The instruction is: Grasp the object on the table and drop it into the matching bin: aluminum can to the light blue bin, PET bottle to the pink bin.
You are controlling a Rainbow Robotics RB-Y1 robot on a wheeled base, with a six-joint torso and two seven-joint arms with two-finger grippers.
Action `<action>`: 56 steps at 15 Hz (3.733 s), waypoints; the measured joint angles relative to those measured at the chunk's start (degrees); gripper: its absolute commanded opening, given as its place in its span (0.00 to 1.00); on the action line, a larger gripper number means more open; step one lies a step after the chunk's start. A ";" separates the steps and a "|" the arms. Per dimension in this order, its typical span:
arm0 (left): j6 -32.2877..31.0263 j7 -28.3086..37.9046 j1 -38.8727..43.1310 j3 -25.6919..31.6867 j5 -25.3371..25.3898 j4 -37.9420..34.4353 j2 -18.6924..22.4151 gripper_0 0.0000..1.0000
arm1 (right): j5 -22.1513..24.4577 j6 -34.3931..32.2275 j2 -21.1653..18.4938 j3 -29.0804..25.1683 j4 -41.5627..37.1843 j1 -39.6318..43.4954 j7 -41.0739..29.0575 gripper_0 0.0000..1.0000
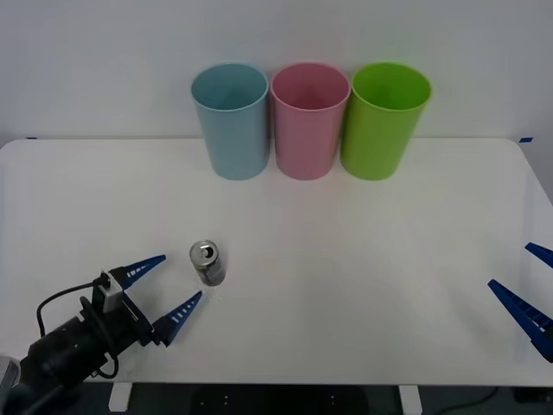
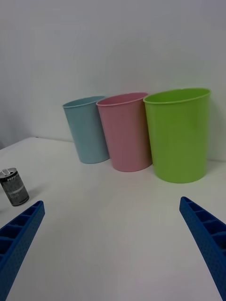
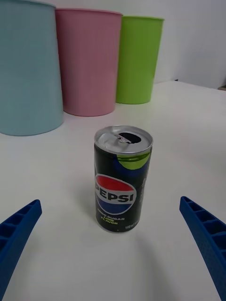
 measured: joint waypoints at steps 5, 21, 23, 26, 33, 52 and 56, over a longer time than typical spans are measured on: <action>1.98 0.41 -1.62 0.01 -4.15 0.00 -3.29 1.00 | 0.00 0.00 0.00 0.00 0.00 0.00 0.00 1.00; 5.55 -1.30 -10.60 -1.99 -6.19 9.25 -4.97 1.00 | 0.00 0.00 0.00 0.00 0.00 0.00 0.00 1.00; 5.55 -1.33 -10.59 -2.05 -6.19 9.24 -4.97 0.11 | 0.00 0.00 0.00 0.00 0.00 0.00 0.00 1.00; 5.56 -1.70 -10.53 -1.98 -6.18 9.25 -4.92 0.00 | 0.00 0.00 0.00 0.00 0.00 0.00 0.00 1.00; 5.56 -1.69 -10.45 -0.58 -5.56 9.24 -4.90 0.00 | 0.00 0.00 0.00 0.00 0.00 0.00 0.00 1.00; 6.84 19.91 -2.78 3.18 1.55 -13.80 -1.62 0.00 | 0.00 0.00 0.00 0.00 0.00 0.00 0.00 1.00; 9.76 28.80 -2.88 2.95 1.60 -20.48 -1.62 0.00 | 0.00 0.00 0.00 0.00 0.00 0.00 0.00 1.00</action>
